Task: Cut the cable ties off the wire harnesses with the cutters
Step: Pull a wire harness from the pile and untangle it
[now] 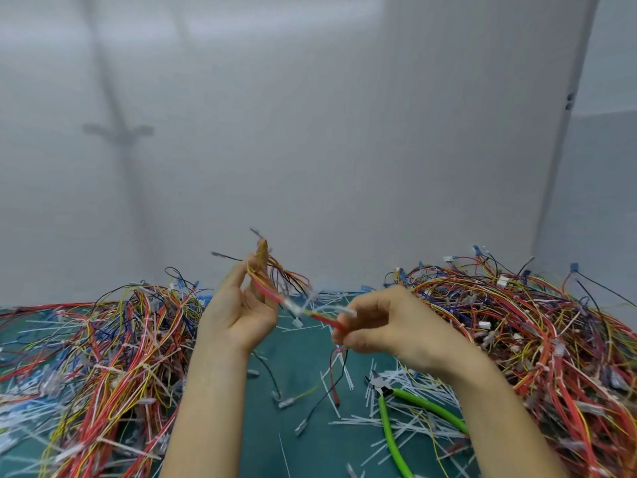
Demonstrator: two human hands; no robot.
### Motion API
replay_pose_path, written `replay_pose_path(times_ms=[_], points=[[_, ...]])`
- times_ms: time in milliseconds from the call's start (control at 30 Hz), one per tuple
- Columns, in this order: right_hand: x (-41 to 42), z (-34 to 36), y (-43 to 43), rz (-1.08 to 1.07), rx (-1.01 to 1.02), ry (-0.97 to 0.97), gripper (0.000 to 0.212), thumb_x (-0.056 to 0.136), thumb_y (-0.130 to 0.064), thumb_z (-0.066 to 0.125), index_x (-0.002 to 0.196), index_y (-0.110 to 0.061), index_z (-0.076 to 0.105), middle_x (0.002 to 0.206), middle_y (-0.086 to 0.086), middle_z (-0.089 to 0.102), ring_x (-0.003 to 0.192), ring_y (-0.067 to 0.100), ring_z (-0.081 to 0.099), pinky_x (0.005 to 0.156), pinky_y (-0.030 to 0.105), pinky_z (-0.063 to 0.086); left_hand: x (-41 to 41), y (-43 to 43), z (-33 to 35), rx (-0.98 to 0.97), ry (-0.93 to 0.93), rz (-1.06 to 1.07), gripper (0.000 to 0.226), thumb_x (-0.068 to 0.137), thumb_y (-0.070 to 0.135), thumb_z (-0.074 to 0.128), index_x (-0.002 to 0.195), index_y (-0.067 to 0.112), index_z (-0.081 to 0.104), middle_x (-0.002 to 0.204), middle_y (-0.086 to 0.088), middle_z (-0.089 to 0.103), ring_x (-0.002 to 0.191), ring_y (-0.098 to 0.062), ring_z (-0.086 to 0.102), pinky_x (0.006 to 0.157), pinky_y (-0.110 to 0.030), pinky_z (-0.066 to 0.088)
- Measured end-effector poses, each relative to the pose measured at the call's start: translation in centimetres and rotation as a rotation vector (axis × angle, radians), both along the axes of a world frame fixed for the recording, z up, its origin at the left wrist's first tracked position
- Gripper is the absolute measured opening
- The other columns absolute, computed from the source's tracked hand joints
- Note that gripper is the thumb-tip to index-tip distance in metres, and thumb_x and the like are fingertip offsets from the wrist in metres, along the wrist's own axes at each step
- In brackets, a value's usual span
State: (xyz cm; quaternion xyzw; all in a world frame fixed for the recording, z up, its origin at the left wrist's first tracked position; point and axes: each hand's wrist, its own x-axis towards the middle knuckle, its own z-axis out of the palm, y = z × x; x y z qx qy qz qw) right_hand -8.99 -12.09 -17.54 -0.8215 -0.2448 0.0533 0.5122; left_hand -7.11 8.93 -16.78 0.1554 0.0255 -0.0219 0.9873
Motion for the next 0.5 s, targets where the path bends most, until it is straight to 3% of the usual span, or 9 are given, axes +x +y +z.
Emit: replay_pose_path(times_ms=[67,133,200,333,400,500], points=[[0.3,-0.4,0.2,-0.071,-0.218,-0.101,0.021,0.082,-0.004,0.075,0.084,-0.025,0.076,0.086,-0.006,0.077,0.087,0.006,0.071,0.084,0.023,0.054,0.0,0.3,0.2,0.194,-0.043,0.022,0.017,0.080,0.013,0.060,0.093,0.010,0.072,0.074,0.005,0.072,0.042,0.000,0.058,0.044,-0.009,0.046],[0.6,-0.8,0.4,-0.143,-0.337,-0.170,0.024,0.084,-0.007,0.074,0.087,-0.031,0.077,0.088,-0.012,0.075,0.083,-0.005,0.066,0.075,0.010,0.048,-0.1,0.8,0.3,0.335,-0.076,0.053,0.021,0.075,0.016,0.064,0.090,0.012,0.077,0.077,0.007,0.072,0.042,0.001,0.056,0.043,-0.011,0.047],[0.9,-1.1,0.5,-0.198,-0.342,-0.217,0.028,0.087,-0.004,0.069,0.096,-0.029,0.077,0.097,-0.014,0.074,0.087,-0.010,0.062,0.069,-0.001,0.041,-0.3,1.1,0.3,0.467,-0.110,0.075,0.028,0.073,0.018,0.065,0.099,0.015,0.075,0.085,0.008,0.073,0.044,0.000,0.054,0.044,-0.014,0.048],[1.2,-1.0,0.7,-0.364,-0.181,-0.311,0.029,0.093,-0.004,0.058,0.101,-0.026,0.076,0.097,-0.016,0.072,0.083,-0.012,0.059,0.070,-0.007,0.036,-0.6,1.1,0.1,0.677,-0.163,0.088,0.029,0.078,0.017,0.065,0.107,0.022,0.067,0.092,0.006,0.075,0.049,-0.005,0.057,0.049,-0.016,0.051],[1.2,-1.0,1.4,-0.454,-0.035,-0.361,0.027,0.093,-0.006,0.058,0.098,-0.027,0.074,0.089,-0.019,0.071,0.081,-0.014,0.059,0.073,-0.004,0.039,-0.8,0.9,0.2,0.779,-0.177,0.093,0.019,0.087,0.013,0.061,0.103,0.023,0.066,0.092,0.004,0.075,0.053,-0.008,0.061,0.051,-0.018,0.053],[1.3,-2.1,3.3,-0.572,0.277,-0.359,0.024,0.093,-0.006,0.056,0.095,-0.026,0.070,0.086,-0.014,0.072,0.085,-0.002,0.065,0.080,0.026,0.056,-0.9,0.5,0.2,0.887,-0.193,0.132,0.018,0.089,0.006,0.056,0.090,0.023,0.062,0.093,0.000,0.076,0.060,-0.012,0.067,0.058,-0.022,0.057]])
